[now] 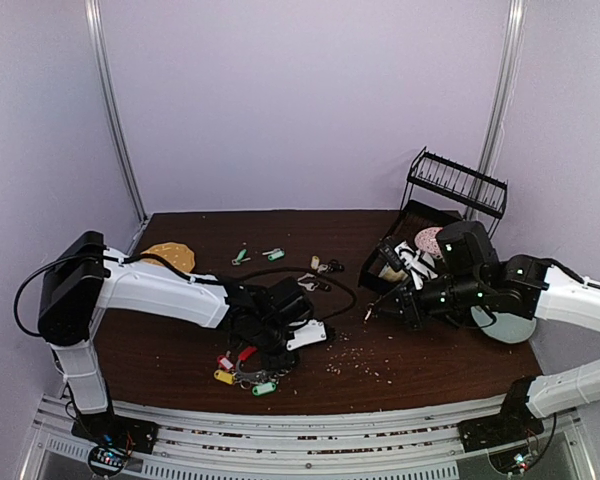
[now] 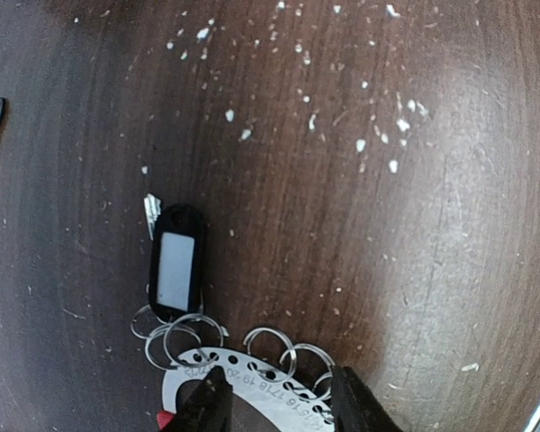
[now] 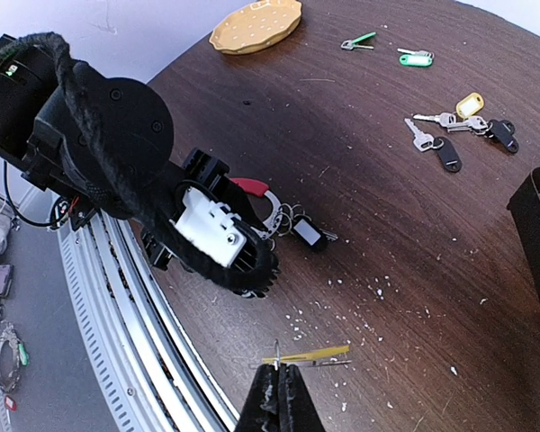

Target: Put the keys on the keyring

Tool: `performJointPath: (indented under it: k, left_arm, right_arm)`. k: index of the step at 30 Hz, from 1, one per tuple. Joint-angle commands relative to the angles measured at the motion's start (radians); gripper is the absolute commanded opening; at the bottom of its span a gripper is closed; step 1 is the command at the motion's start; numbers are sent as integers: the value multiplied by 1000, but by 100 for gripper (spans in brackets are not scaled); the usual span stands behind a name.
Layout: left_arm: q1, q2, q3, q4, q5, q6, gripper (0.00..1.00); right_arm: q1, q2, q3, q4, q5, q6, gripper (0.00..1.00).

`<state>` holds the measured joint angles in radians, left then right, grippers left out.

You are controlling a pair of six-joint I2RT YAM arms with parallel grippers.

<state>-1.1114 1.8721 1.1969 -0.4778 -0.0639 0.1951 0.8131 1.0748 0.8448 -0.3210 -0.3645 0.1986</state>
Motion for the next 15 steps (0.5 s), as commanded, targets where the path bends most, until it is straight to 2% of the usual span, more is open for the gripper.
performJointPath:
  k: [1, 5, 11, 15]
  left_arm:
    - [0, -11, -25, -1, 27, 17, 37]
    - [1, -4, -34, 3, 53, 25, 37]
    - [1, -77, -83, -2, 210, 78, 53]
    - [1, -80, -86, 28, 162, 73, 48]
  right_arm:
    - [-2, 0, 17, 7, 5, 33, 0]
    - [-2, 11, 18, 18, 6, 42, 0]
    - [-2, 13, 13, 25, 11, 51, 0]
    - [1, 14, 4, 43, 13, 51, 0]
